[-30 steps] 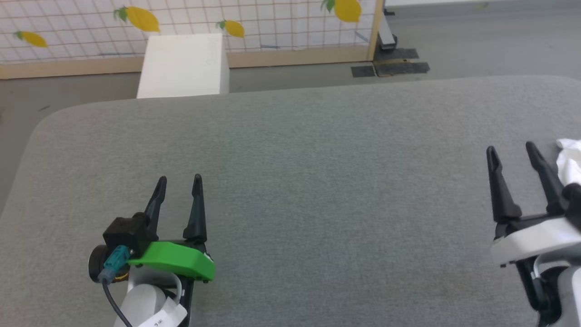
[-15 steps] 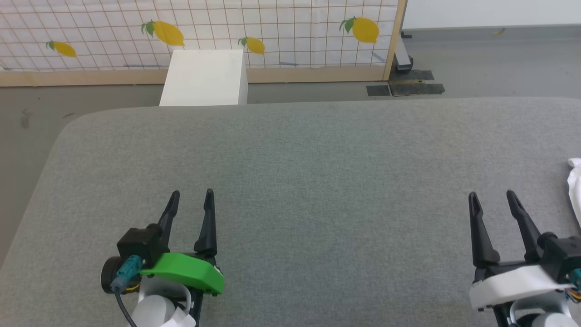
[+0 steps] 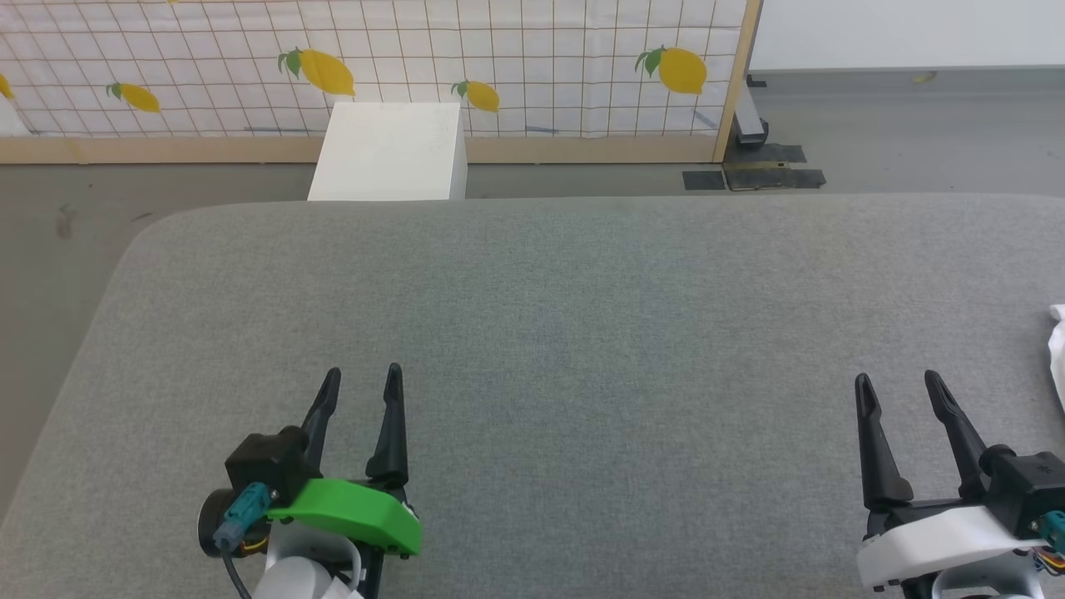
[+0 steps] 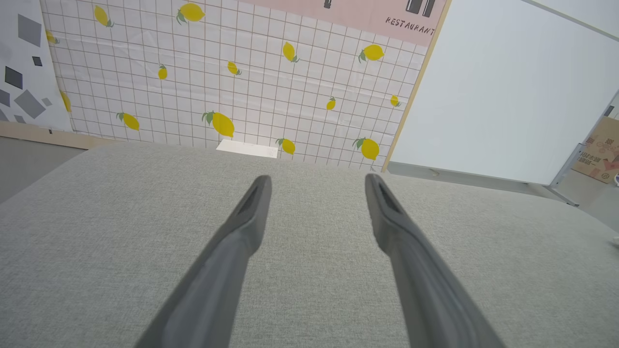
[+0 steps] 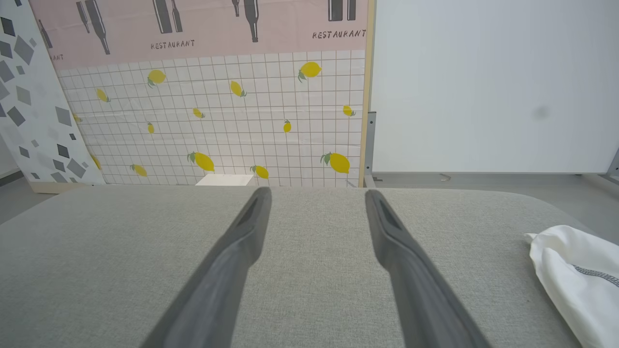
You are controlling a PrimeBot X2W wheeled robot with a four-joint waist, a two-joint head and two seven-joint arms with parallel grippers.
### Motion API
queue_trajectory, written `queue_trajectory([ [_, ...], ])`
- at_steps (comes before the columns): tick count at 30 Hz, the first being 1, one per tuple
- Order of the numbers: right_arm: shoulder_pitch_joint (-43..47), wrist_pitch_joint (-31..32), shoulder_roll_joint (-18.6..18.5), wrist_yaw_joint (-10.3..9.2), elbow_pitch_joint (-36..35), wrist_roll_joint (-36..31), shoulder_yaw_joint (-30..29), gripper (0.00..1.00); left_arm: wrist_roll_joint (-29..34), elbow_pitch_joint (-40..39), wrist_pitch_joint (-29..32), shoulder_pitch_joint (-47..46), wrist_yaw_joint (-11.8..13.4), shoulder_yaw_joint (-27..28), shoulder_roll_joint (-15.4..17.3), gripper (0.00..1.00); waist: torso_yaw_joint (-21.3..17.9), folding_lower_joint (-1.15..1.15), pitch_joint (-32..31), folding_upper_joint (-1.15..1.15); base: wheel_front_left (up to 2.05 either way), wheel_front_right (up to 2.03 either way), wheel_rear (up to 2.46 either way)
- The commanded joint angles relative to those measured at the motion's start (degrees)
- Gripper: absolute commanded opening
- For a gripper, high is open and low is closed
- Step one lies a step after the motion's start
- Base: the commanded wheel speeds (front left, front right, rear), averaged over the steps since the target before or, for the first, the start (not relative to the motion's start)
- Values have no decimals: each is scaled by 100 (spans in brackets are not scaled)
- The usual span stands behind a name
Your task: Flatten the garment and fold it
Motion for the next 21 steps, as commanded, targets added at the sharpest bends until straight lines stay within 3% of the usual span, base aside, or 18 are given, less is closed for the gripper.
queue_trajectory([
  [1, 75, 16, 18, -10, -27, -45, 15, 100, -43, -31, -27, 69, 51, -17, -21, 100, -1, 0, 3, 0, 0, 0, 0],
  [9, 72, 21, 23, -10, 8, 15, 35, 100, -53, -42, -27, 49, 100, -29, -21, 100, -42, 0, 32, 0, 0, 0, 0],
  [10, 0, 18, 3, 0, 21, 5, 25, 0, -15, -21, 2, 1, 78, -20, -3, 0, -39, 0, 29, 0, 0, 0, 0],
  [21, -1, 18, 0, 0, 23, 5, 12, 0, -15, -12, 2, -3, 78, -18, -2, 0, -40, 0, 31, 0, 0, 0, 0],
])
